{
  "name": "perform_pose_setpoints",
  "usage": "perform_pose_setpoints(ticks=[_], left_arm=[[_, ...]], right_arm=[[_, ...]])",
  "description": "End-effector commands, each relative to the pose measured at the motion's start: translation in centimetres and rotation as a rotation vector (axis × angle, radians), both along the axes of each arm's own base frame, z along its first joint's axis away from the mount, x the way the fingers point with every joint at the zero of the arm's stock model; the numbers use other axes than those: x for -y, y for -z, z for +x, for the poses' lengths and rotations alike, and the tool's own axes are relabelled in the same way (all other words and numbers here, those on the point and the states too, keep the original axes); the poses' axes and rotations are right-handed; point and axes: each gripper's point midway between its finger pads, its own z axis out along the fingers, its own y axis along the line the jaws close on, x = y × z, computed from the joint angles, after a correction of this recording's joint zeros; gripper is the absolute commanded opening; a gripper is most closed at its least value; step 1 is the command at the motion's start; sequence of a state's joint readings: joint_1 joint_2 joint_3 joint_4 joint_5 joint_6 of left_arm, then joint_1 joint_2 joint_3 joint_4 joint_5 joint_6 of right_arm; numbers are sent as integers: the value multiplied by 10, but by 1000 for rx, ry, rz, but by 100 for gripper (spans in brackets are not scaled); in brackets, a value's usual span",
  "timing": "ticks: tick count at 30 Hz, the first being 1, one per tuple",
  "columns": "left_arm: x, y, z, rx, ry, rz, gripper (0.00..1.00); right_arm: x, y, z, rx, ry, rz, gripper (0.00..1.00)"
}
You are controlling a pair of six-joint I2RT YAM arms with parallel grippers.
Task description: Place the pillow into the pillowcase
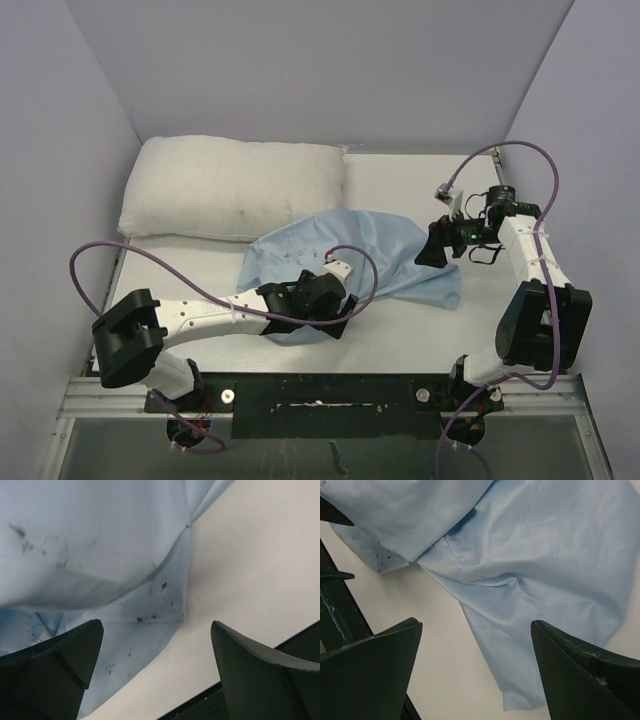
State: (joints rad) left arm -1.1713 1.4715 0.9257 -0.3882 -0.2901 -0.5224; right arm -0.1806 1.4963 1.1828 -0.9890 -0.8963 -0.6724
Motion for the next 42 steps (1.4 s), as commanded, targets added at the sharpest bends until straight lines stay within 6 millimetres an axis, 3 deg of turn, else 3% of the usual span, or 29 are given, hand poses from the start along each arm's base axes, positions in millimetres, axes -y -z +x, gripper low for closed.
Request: perform_pose_setpoints(ticks=[1,4,9,12,14,18,19,21,25,27,30,33,37,39,42], left_arm=[[38,-13,27,85,-90,-160,89],[50,-4,29,65,-108,-179,89],[57,28,27,-21,-127,-15,81],[56,46,23,-61,-122,92,70],[56,48,21,-78,-117,110,58],[48,39,25,-89,-120,82,7],[46,31,27,-91,-123,65,1],[44,6,33,-91,-112,11,0],[44,-80,54,7,-48,-196,0],[33,-125,68,52,-52,-304,0],[9,-173,87,90,-80,-428,0],[-7,-197,101,111,-88,-493,0],[-15,-216,112,134,-94,-517,0],[-18,-226,116,150,-96,-526,0],[-23,-240,124,169,-105,-549,0]], right_arm=[[-2,-2,15,31,49,15,95],[-1,2,17,20,69,12,95],[10,13,20,9,116,-55,95],[15,18,21,3,129,-84,95],[18,20,21,2,131,-100,95],[24,25,21,4,110,-147,96],[28,27,19,6,91,-170,96],[35,29,16,32,44,-219,97],[62,40,16,90,-36,-371,98],[77,49,21,92,-46,-437,98],[90,57,34,78,-40,-470,98],[91,66,44,44,-30,-449,97],[75,83,45,-20,-55,-402,91],[68,92,39,-61,-82,-384,86],[63,102,32,-98,-102,-379,67]])
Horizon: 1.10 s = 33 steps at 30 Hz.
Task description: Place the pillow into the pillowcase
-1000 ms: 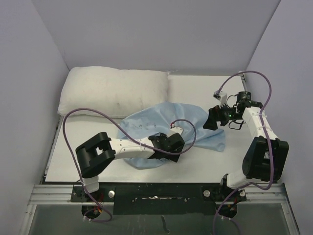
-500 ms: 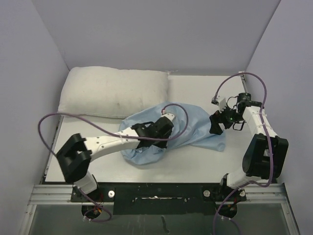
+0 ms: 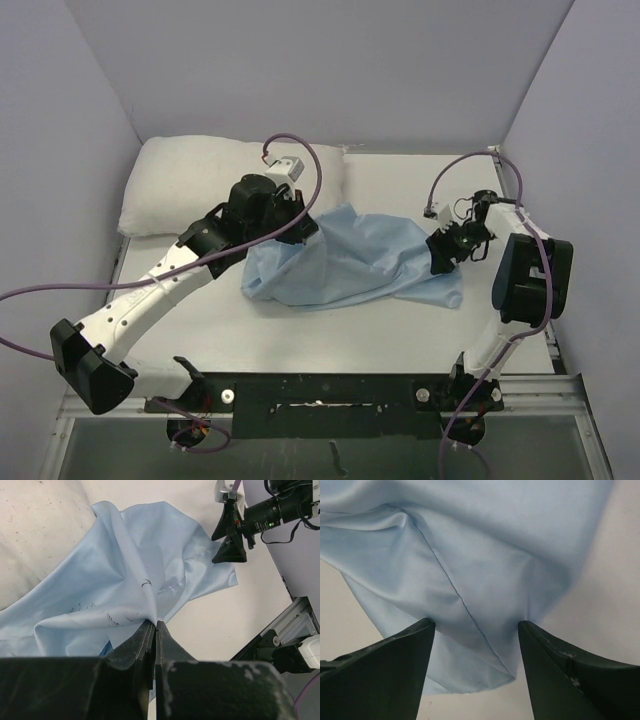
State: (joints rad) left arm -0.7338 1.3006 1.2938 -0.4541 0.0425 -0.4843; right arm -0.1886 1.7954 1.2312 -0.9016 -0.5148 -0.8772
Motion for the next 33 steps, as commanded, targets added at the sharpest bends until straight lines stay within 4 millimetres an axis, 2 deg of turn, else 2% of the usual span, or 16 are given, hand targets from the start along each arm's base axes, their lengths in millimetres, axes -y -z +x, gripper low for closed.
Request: perform_pose_setpoints(ticks=[1,3,4,5,7,10,12,14,17,20,22,26,28,30,33], left_arm=[[-1,-41,12,68,23,-67,0],[-7,-52,18,78,12,-81,0],[-11,-59,21,87,5,-87,0],[-15,-68,25,103,1,-89,0],[-25,-92,33,156,-10,-88,0],[-48,-138,46,293,-64,-58,0],[-67,-170,53,414,-142,-31,0],[-84,-200,56,530,-206,-32,0],[-95,-241,45,671,-231,-89,0],[-96,-268,28,761,-206,-171,0],[-92,-276,15,789,-163,-233,0],[-65,-271,-16,754,38,-353,0],[-43,-267,-37,685,189,-428,0],[-20,-264,-59,604,348,-511,0],[9,-260,-82,529,486,-606,0]], right_arm=[[-8,-5,2,1,-23,8,54],[-3,-18,10,39,-18,-10,17],[-1,-33,14,73,-19,-10,5],[2,-54,22,127,-19,-10,0],[7,-110,39,268,-20,-17,0],[18,-218,62,549,12,-48,0],[27,-286,71,719,49,-66,0],[34,-351,73,876,84,-76,0],[48,-437,68,1112,149,-114,0],[71,-504,54,1329,259,-176,0],[88,-537,42,1444,331,-221,0],[120,-582,14,1581,459,-282,0],[122,-595,6,1614,475,-299,0],[116,-602,2,1632,454,-289,0],[114,-599,7,1626,448,-253,0]])
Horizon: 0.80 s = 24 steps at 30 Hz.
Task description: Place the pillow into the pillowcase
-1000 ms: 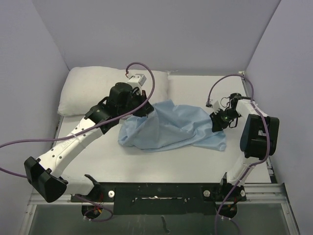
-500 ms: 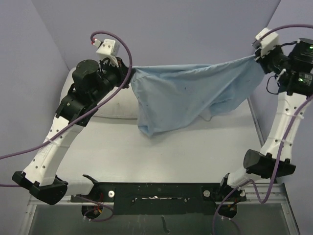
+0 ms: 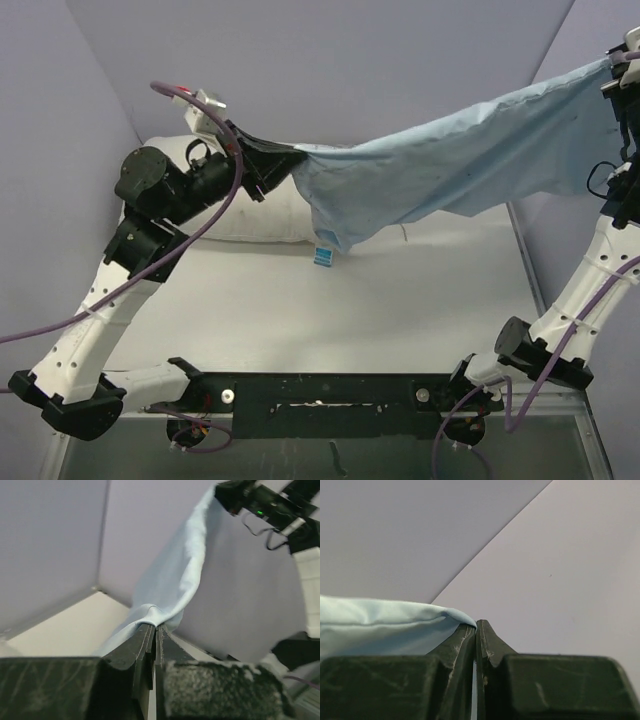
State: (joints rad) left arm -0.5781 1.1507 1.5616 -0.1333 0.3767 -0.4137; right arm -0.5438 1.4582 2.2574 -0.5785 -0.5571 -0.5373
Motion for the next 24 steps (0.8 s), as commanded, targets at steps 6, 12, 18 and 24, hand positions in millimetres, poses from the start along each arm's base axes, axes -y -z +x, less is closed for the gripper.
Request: perform_pose_setpoints(ticks=[6,12,18,24], left_arm=[[73,44,-22,-220,328,-108,0],[67,233,82,-766,-121,-12,0],[55,309,167,-843,-503,171,19],[3,247,200,-618,-733,277,60]], right_arm=[[-9,49,47,-86,-72,14,0],[-39,188,137,-433,-67,28,0],[-47,300,222,-649,82,2,21],[-84,313,222,-768,-79,102,63]])
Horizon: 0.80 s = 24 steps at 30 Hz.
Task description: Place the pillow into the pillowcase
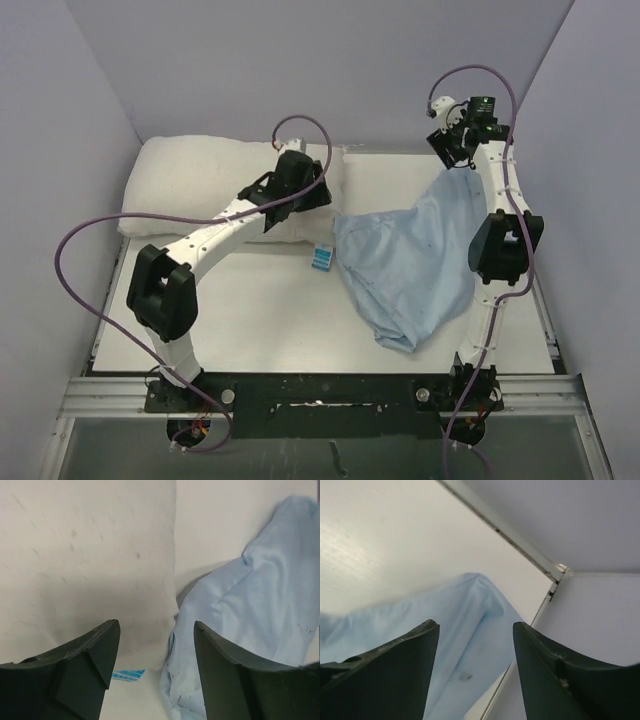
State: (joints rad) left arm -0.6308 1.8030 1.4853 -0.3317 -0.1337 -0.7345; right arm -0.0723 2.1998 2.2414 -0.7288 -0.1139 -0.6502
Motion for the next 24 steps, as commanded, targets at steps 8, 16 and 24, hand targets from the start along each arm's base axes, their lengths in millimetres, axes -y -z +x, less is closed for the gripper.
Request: perform_pose_setpoints(ticks=[8,16,24], left_arm=[[-69,-148,-46,446,175,-77,62],[-42,-68,-130,357,270,-201,62],[-54,-47,-127,373,240,-150,62]], right_arm=[[-112,-76,-157,-43,-483,423,90],[-221,-6,-306,-501,-769,727,83],[-274,55,-265,-581,-524,622,85]])
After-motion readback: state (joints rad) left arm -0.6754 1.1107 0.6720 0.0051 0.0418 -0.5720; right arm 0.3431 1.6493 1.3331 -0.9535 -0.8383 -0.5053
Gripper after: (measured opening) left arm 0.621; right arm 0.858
